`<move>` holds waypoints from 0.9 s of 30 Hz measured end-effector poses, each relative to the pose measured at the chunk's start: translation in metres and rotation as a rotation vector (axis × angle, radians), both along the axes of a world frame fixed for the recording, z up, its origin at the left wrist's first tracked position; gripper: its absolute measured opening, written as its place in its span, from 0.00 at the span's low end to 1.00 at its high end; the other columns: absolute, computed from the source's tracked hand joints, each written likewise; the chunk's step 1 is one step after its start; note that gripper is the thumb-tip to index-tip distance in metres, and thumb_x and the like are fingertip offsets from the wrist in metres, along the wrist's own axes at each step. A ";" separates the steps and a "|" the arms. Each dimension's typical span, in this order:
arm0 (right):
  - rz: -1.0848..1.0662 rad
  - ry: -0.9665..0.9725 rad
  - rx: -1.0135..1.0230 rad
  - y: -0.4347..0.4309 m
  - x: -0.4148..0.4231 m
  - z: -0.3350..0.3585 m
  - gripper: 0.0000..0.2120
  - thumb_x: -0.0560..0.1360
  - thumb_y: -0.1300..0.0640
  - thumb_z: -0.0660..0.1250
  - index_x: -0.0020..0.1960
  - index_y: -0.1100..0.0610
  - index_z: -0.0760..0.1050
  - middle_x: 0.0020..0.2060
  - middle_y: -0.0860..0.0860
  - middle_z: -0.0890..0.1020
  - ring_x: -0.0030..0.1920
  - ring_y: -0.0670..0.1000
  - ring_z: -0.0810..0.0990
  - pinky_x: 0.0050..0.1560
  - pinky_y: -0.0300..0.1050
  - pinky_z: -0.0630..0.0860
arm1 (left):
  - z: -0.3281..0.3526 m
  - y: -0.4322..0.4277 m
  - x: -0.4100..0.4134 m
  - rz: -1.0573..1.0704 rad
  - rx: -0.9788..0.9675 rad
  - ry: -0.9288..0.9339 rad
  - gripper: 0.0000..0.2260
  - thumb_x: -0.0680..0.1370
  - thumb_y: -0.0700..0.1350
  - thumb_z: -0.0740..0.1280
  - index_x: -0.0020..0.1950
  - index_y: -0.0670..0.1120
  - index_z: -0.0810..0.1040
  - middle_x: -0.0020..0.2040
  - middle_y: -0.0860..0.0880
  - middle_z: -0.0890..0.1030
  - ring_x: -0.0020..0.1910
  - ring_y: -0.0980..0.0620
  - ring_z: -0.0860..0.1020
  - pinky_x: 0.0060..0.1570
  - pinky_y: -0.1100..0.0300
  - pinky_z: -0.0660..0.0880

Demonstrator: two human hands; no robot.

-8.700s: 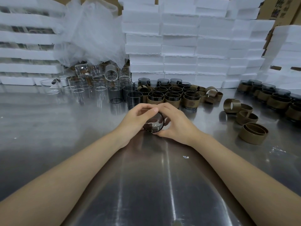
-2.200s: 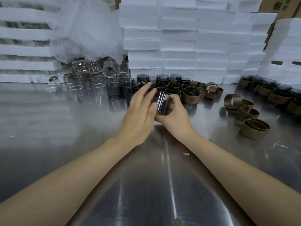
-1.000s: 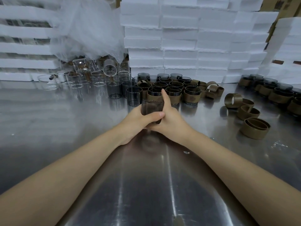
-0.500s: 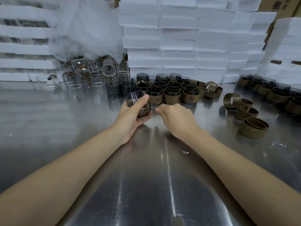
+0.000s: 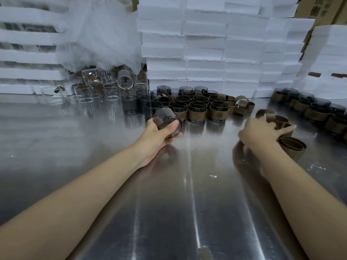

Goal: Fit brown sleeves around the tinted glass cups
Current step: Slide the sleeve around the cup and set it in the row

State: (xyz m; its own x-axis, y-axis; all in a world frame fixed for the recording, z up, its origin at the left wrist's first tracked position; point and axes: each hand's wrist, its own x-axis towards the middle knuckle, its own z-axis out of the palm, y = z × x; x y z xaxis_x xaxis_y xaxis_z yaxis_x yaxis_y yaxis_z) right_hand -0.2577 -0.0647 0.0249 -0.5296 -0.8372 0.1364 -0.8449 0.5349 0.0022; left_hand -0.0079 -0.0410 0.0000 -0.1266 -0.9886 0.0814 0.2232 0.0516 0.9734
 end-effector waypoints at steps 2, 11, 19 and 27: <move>0.086 -0.045 -0.096 -0.001 0.002 0.000 0.13 0.75 0.60 0.60 0.59 0.57 0.76 0.61 0.59 0.71 0.65 0.65 0.68 0.69 0.75 0.46 | 0.001 0.001 0.001 -0.043 -0.006 0.003 0.17 0.80 0.43 0.65 0.66 0.41 0.66 0.54 0.48 0.76 0.47 0.51 0.83 0.39 0.67 0.76; 0.257 -0.111 -0.480 0.000 0.007 -0.002 0.16 0.71 0.65 0.65 0.59 0.61 0.72 0.62 0.62 0.65 0.63 0.65 0.64 0.59 0.58 0.68 | 0.001 0.000 0.003 -0.091 -0.004 -0.008 0.18 0.80 0.45 0.64 0.67 0.41 0.68 0.58 0.44 0.76 0.43 0.52 0.84 0.41 0.66 0.77; 0.433 -0.324 -0.469 -0.008 0.008 -0.014 0.20 0.76 0.65 0.60 0.67 0.57 0.67 0.63 0.60 0.67 0.54 0.64 0.74 0.47 0.50 0.72 | 0.000 0.002 0.005 -0.093 -0.022 0.011 0.24 0.82 0.44 0.60 0.77 0.47 0.59 0.63 0.42 0.76 0.43 0.49 0.83 0.41 0.64 0.78; 0.573 -0.391 -0.756 -0.006 0.021 -0.011 0.07 0.78 0.61 0.63 0.53 0.61 0.78 0.50 0.57 0.78 0.50 0.58 0.77 0.48 0.48 0.72 | 0.002 0.006 0.003 -0.078 -0.054 0.053 0.14 0.76 0.42 0.69 0.60 0.54 0.78 0.55 0.50 0.82 0.50 0.41 0.84 0.39 0.62 0.81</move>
State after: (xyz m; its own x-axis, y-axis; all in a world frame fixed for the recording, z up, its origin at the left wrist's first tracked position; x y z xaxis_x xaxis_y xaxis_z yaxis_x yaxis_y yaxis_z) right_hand -0.2364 -0.0704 0.0143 -0.1977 -0.7451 0.6369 -0.8432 -0.2021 -0.4981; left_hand -0.0047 -0.0345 0.0016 -0.1973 -0.9699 0.1428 0.2796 0.0839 0.9565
